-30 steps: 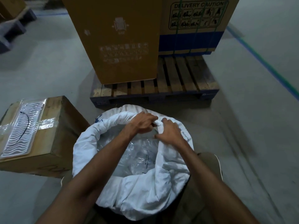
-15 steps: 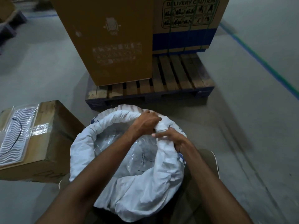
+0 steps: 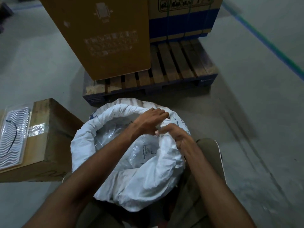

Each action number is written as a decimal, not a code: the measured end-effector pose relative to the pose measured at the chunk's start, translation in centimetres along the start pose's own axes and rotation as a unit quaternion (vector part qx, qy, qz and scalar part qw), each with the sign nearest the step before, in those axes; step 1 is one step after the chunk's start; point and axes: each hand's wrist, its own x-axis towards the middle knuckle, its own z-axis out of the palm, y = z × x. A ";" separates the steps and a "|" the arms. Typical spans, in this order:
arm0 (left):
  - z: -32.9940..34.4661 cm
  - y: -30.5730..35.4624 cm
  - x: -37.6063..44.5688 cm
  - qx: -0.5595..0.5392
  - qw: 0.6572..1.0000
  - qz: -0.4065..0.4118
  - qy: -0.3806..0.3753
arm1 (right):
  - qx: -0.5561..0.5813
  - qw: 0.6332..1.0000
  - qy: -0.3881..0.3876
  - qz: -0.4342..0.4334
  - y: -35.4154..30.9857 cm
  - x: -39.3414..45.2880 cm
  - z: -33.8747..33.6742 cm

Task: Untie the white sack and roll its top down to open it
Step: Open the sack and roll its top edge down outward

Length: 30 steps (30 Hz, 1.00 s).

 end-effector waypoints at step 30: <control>-1.1 3.9 2.5 0.098 0.983 -0.106 -0.114 | -0.041 0.978 0.204 -0.008 6.3 -3.1 1.1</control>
